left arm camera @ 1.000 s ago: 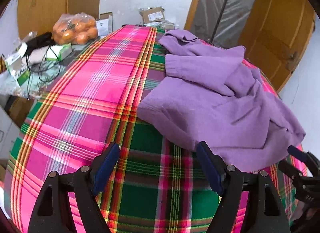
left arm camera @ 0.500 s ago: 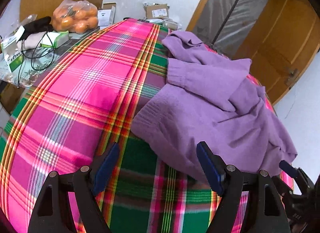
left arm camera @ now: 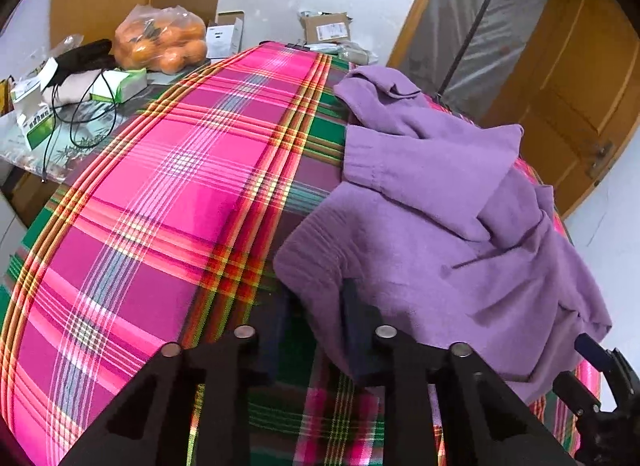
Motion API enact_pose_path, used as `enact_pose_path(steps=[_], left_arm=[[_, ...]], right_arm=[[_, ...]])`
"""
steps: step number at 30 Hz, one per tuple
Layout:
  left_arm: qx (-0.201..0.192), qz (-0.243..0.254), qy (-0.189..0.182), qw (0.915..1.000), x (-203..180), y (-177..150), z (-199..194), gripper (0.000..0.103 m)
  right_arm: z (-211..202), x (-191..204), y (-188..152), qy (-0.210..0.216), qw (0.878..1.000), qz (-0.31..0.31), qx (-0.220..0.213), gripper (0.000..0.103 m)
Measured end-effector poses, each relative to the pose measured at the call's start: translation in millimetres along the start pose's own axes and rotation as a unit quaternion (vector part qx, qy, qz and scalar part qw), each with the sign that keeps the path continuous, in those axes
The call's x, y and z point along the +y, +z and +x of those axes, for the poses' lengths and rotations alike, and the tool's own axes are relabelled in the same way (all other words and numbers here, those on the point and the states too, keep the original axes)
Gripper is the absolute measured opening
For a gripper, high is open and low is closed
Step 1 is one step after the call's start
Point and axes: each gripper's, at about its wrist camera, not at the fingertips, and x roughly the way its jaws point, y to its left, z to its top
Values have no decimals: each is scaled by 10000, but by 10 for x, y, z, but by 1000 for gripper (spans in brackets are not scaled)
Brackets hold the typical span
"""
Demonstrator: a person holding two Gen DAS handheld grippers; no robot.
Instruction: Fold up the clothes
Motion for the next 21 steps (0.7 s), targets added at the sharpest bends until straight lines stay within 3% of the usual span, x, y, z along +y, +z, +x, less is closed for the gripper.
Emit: enact_pose_path(steps=[5,21], left_arm=[[-84,203,100,9997,-59,-24,-35,11],[-460,311,2,9985,125,-217,-472,8]], right_arm=[[-4,14,14,-4,10000,11,-21,79],[-175,69,36,-75,9998,-13,-156,77]])
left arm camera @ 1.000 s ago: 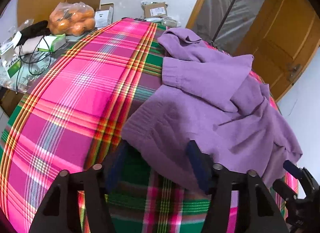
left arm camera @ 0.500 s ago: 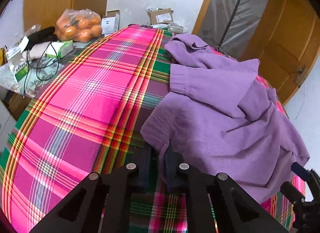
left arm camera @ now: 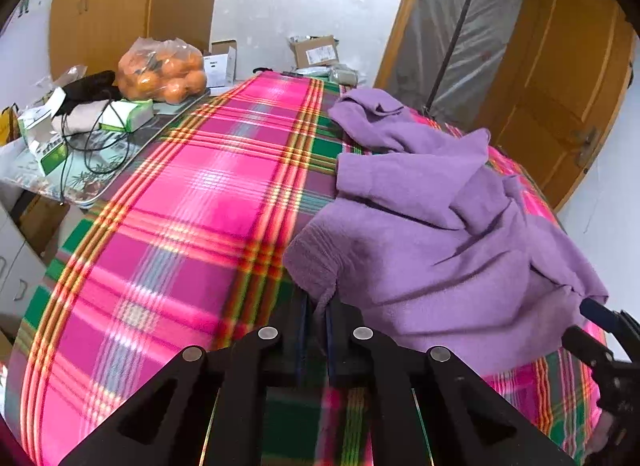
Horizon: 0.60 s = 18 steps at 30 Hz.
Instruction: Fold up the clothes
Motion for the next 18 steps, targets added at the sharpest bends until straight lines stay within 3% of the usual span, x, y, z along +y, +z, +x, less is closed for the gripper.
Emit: enact_pose_path(steps=[9,15,18], left_arm=[[-175,-314,45,9993,377,-187,-376,7],[-456,-710,433,9955,847,-189,-673,7],[-409,-868,610,9935,1048,-238,-708,7]], right_arm=[[-10,4,48,-17,10000,-42,-33,76],[71,-141,152,-254,9997,-63,-39,76],[171,-130,188,-262,9995,-167,39,76]])
